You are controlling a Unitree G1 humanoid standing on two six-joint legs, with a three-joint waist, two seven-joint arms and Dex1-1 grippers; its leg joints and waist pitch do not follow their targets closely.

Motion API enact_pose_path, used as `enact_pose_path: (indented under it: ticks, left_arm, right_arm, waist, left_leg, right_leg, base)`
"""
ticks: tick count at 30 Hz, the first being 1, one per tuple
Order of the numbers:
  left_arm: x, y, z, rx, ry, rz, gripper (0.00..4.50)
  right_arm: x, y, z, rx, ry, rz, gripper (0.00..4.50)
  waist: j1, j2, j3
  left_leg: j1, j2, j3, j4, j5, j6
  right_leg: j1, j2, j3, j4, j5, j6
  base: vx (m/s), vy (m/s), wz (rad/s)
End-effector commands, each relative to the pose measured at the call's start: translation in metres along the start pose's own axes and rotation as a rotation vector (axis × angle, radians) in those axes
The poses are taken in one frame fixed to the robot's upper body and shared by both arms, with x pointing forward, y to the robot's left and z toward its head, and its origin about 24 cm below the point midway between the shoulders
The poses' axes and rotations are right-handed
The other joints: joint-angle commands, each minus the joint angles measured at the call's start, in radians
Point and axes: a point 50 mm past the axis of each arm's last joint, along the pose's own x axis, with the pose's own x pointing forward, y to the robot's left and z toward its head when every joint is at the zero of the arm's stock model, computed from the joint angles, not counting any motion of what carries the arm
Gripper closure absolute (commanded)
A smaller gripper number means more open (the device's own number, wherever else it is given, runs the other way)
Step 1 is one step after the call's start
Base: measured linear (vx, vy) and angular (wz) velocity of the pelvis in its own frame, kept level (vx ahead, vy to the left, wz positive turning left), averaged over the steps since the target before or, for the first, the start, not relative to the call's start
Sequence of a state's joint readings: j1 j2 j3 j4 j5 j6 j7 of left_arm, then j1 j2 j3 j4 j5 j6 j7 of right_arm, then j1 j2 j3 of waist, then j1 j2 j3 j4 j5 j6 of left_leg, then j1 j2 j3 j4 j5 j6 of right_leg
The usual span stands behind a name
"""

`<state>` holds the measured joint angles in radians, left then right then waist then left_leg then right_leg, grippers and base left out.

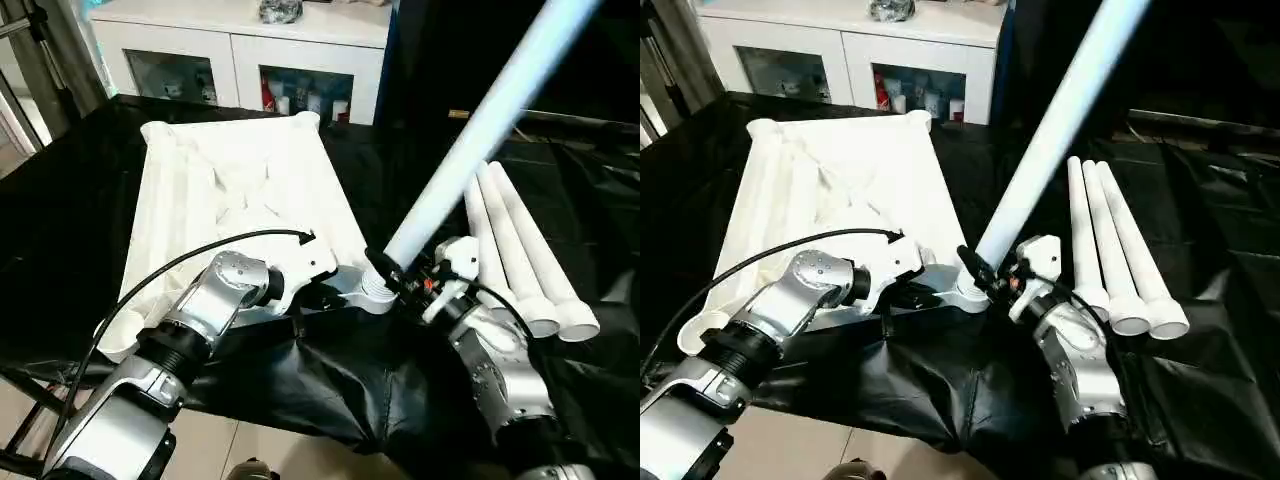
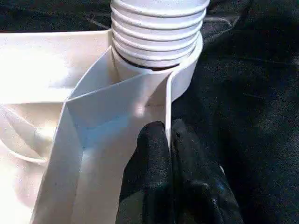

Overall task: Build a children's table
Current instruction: Insert table leg to table base

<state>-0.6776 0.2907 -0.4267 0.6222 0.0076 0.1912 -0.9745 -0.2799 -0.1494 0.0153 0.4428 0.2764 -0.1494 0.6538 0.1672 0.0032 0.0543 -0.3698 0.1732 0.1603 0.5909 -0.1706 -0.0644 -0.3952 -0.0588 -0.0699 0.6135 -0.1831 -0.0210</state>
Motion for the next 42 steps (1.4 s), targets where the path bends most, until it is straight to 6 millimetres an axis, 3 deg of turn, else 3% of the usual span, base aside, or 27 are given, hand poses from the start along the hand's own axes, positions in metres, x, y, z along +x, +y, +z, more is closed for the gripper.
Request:
enact_pose_path:
  ticks: [1, 7, 11, 17, 18, 23, 25, 26, 29, 30, 31, 36, 42]
  left_arm:
    - [-0.017, 0.019, 0.013, 0.025, -0.048, 0.109, 4.50]
    - [-0.015, 0.017, 0.013, 0.035, -0.043, 0.088, 4.50]
    - [-0.014, 0.015, 0.014, 0.056, -0.041, 0.054, 4.50]
    - [-0.012, 0.013, 0.016, 0.076, -0.034, 0.020, 4.50]
    - [-0.012, 0.013, 0.016, 0.078, -0.033, 0.017, 4.50]
    - [-0.010, 0.010, 0.017, 0.082, -0.034, 0.011, 4.50]
    - [-0.010, 0.010, 0.017, 0.082, -0.036, 0.009, 4.50]
    - [-0.009, 0.009, 0.017, 0.081, -0.037, 0.005, 4.50]
    - [-0.008, 0.006, 0.017, 0.079, -0.042, -0.004, 4.50]
    - [-0.008, 0.005, 0.017, 0.078, -0.044, -0.007, 4.50]
    - [-0.008, 0.004, 0.017, 0.078, -0.045, -0.011, 4.50]
    - [-0.010, -0.001, 0.015, 0.085, -0.049, -0.040, 4.50]
    - [-0.015, -0.004, 0.016, 0.106, -0.061, -0.065, 4.50]
  right_arm:
    - [-0.028, -0.017, -0.031, 0.005, 0.195, -0.087, 2.59]
    - [-0.028, -0.013, -0.030, -0.012, 0.246, -0.012, 2.59]
    - [-0.020, -0.015, -0.023, -0.021, 0.283, 0.032, 2.59]
    - [0.000, -0.022, -0.003, -0.076, 0.317, 0.122, 2.59]
    - [0.003, -0.023, 0.001, -0.095, 0.343, 0.158, 2.59]
    - [0.009, -0.022, 0.006, -0.132, 0.427, 0.268, 2.59]
    - [0.010, -0.021, 0.006, -0.142, 0.444, 0.300, 2.59]
    - [0.011, -0.021, 0.005, -0.143, 0.463, 0.322, 2.59]
    - [0.011, -0.022, 0.002, -0.143, 0.503, 0.361, 2.59]
    - [0.011, -0.022, 0.001, -0.141, 0.510, 0.373, 2.59]
    - [0.010, -0.022, 0.001, -0.139, 0.516, 0.383, 2.59]
    - [0.008, -0.020, -0.004, -0.130, 0.535, 0.447, 2.59]
    - [0.005, -0.017, -0.008, -0.113, 0.533, 0.511, 2.59]
  waist:
    - [-0.002, 0.006, -0.059]
    - [-0.004, 0.007, -0.056]
    - [-0.005, 0.016, -0.059]
    - [-0.013, 0.013, -0.058]
    - [-0.017, 0.008, -0.057]
    - [-0.022, 0.007, -0.061]
    - [-0.022, 0.007, -0.061]
    - [-0.022, 0.002, -0.061]
    - [-0.020, 0.004, -0.061]
    - [-0.021, -0.006, -0.060]
    - [-0.019, -0.002, -0.060]
    - [-0.025, -0.007, -0.046]
    - [-0.025, -0.011, -0.039]
  left_leg:
    - [0.012, 0.060, -0.024, -0.086, -0.334, 0.010]
    - [0.015, 0.062, -0.026, -0.088, -0.356, 0.011]
    - [0.016, 0.063, -0.027, -0.088, -0.352, 0.008]
    - [0.015, 0.060, -0.024, -0.086, -0.352, 0.006]
    - [0.014, 0.060, -0.024, -0.087, -0.347, 0.008]
    - [0.010, 0.060, -0.022, -0.083, -0.295, 0.019]
    - [0.011, 0.061, -0.019, -0.080, -0.290, 0.023]
    - [0.011, 0.060, -0.018, -0.079, -0.284, 0.026]
    - [0.011, 0.061, -0.018, -0.079, -0.276, 0.030]
    - [0.010, 0.062, -0.017, -0.079, -0.274, 0.032]
    - [0.011, 0.062, -0.017, -0.079, -0.273, 0.033]
    - [0.008, 0.062, -0.016, -0.083, -0.279, 0.045]
    - [0.010, 0.063, -0.015, -0.087, -0.266, 0.056]
  right_leg:
    - [0.039, -0.106, 0.057, -0.096, -0.371, -0.153]
    - [0.037, -0.107, 0.057, -0.104, -0.424, -0.137]
    - [0.038, -0.105, 0.057, -0.100, -0.392, -0.144]
    - [0.040, -0.104, 0.056, -0.099, -0.375, -0.160]
    - [0.042, -0.102, 0.055, -0.099, -0.382, -0.160]
    - [0.045, -0.101, 0.055, -0.091, -0.325, -0.171]
    - [0.043, -0.101, 0.056, -0.091, -0.306, -0.179]
    - [0.044, -0.101, 0.055, -0.090, -0.307, -0.182]
    - [0.044, -0.103, 0.055, -0.090, -0.312, -0.184]
    - [0.045, -0.104, 0.055, -0.089, -0.321, -0.183]
    - [0.044, -0.104, 0.055, -0.090, -0.328, -0.181]
    - [0.038, -0.103, 0.057, -0.094, -0.351, -0.172]
    - [0.036, -0.103, 0.058, -0.093, -0.327, -0.181]
  base:
    - [0.000, 0.000, 0.00]
    - [0.000, 0.000, 0.00]
    - [0.000, 0.000, 0.00]
    - [0.000, 0.000, 0.00]
    - [0.000, 0.000, 0.00]
    - [0.000, 0.000, 0.00]
    - [0.000, 0.000, 0.00]
    - [0.000, 0.000, 0.00]
    - [0.000, 0.000, 0.00]
    - [0.000, 0.000, 0.00]
    - [0.000, 0.000, 0.00]
    - [0.000, 0.000, 0.00]
    - [0.000, 0.000, 0.00]
